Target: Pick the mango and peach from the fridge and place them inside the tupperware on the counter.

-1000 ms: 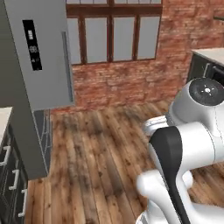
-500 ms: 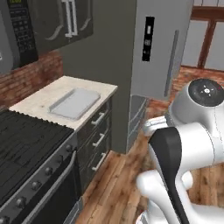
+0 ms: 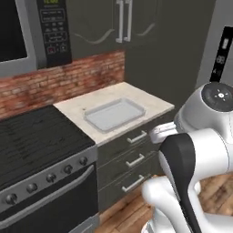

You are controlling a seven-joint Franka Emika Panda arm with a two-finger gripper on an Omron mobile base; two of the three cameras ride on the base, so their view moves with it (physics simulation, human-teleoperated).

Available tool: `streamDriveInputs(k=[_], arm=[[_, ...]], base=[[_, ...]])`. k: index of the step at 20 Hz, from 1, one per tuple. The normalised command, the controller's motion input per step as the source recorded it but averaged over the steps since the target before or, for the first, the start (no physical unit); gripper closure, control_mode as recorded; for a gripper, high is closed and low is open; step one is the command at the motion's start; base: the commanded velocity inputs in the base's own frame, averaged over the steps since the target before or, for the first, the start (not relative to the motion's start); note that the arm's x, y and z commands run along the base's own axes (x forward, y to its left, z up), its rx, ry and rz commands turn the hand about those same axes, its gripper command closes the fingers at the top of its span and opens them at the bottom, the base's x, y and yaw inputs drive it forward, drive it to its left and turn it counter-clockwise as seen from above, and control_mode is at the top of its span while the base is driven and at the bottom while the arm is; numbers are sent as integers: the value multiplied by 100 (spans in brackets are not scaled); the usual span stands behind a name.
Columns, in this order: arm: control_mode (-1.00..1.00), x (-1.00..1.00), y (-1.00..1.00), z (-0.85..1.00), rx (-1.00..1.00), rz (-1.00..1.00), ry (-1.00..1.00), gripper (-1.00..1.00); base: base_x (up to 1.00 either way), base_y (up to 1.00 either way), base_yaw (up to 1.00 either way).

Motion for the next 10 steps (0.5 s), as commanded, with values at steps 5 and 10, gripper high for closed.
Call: streamDriveInputs(k=[5, 10], arm=[[100, 0, 0, 0, 0, 0, 0, 100], [100, 0, 0, 0, 0, 0, 0, 100]], base=[[100, -80, 54], [99, -54, 52]])
